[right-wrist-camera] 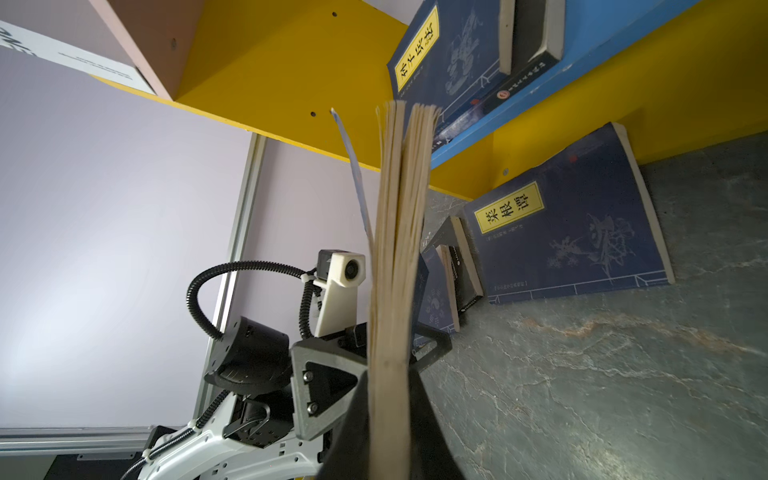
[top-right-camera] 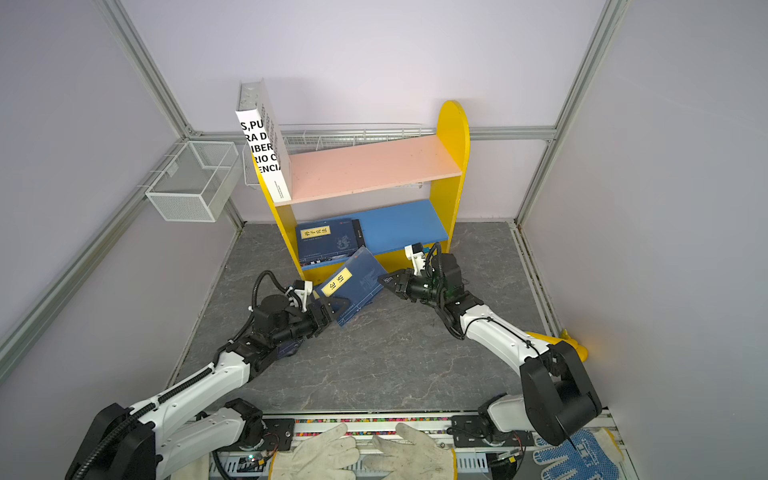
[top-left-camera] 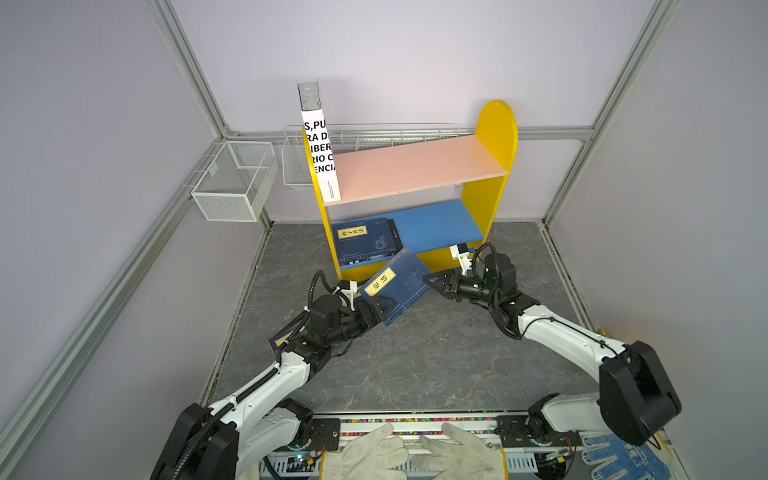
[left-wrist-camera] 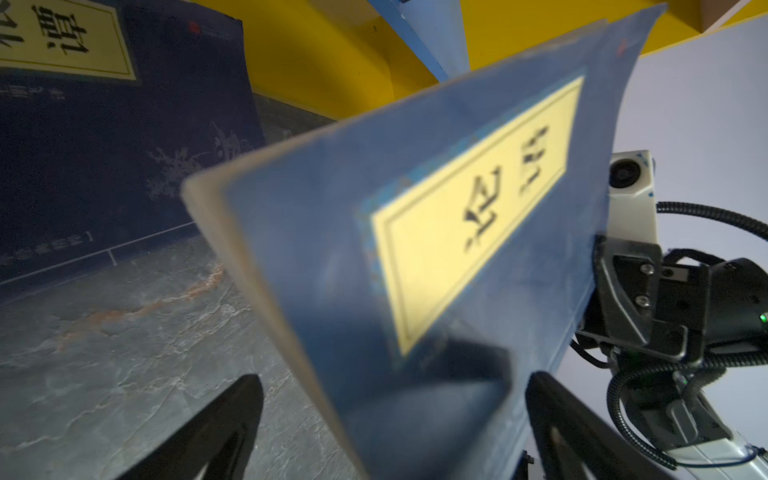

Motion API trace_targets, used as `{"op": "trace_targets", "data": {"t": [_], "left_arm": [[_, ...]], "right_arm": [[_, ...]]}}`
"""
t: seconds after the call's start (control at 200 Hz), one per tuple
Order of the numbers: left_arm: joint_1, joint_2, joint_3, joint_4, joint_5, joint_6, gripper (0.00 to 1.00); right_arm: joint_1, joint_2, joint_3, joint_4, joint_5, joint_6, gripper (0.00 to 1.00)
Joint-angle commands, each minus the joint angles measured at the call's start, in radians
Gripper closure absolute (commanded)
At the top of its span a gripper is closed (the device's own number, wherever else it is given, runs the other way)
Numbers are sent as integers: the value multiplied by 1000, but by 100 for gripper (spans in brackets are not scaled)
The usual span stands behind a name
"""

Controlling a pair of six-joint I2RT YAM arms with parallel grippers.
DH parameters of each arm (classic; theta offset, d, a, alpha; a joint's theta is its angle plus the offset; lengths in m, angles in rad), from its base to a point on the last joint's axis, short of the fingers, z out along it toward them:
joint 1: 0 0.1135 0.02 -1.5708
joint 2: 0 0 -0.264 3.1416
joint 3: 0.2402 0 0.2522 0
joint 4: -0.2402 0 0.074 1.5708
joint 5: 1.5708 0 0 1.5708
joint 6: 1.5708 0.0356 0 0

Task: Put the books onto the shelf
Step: 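Raise the book upright with the right gripper while left gripper steadies it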

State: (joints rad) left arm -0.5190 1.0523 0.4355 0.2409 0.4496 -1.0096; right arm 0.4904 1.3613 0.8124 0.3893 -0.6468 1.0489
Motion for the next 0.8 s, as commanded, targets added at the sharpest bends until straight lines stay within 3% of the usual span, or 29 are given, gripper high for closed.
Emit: {"op": "trace_targets", "data": {"t": [0.0, 0.11, 0.17, 0.34, 0.515, 0.635, 0.795], "left_arm": [[3, 17, -6, 61, 14, -24, 1], [4, 42, -13, 162, 24, -52, 4], [4, 62, -16, 248, 33, -66, 11], [3, 111, 14, 461, 37, -133, 35], [4, 112, 59, 455, 35, -115, 71], [9, 98, 78, 397, 56, -86, 90], [67, 64, 121, 266, 144, -29, 100]], "right_arm": [[-7, -45, 24, 58, -10, 5, 85], [-7, -39, 28, 75, -17, 14, 85], [-7, -32, 20, 94, -19, 27, 85], [-8, -10, 3, 132, -15, 47, 85], [-11, 5, -3, 115, -5, 22, 83], [-30, 21, 19, 58, -33, -18, 66], [-97, 41, 75, -54, -151, -101, 47]]}}
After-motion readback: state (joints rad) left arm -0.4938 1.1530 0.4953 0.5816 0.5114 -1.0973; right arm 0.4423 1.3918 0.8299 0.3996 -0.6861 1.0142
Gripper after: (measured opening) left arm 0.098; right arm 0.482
